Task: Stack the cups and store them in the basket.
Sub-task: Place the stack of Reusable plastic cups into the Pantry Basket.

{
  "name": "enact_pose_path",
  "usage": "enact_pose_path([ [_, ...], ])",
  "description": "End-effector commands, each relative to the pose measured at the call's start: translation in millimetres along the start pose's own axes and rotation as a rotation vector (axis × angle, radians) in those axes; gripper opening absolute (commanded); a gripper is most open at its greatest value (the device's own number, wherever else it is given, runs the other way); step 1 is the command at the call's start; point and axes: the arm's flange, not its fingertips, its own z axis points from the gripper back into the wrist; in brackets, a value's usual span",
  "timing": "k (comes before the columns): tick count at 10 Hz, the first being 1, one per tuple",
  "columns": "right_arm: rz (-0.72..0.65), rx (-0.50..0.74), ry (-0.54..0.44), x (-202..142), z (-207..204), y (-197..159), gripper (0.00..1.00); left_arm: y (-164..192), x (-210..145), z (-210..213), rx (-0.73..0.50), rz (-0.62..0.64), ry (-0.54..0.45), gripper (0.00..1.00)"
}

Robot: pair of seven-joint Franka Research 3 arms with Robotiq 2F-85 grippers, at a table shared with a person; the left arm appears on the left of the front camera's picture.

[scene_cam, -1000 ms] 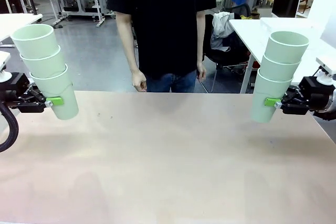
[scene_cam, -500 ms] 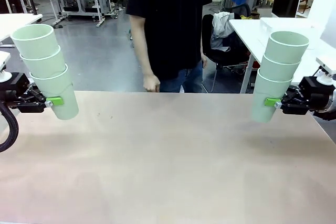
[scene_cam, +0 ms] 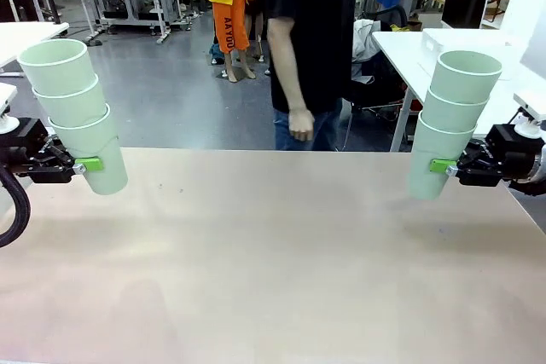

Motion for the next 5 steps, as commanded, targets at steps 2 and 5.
enact_pose_path([
  [2, 0.013, 0.000, -0.002, 3.0, -1.1, 1.2, 0.87, -1.0, 4.5, -2.6, -0.001, -0.009, -0.005, 0.85],
  [5, 0.013, 0.000, -0.002, 3.0, -1.1, 1.2, 0.87, -1.0, 4.5, -2.6, -0.001, -0.009, -0.005, 0.85],
])
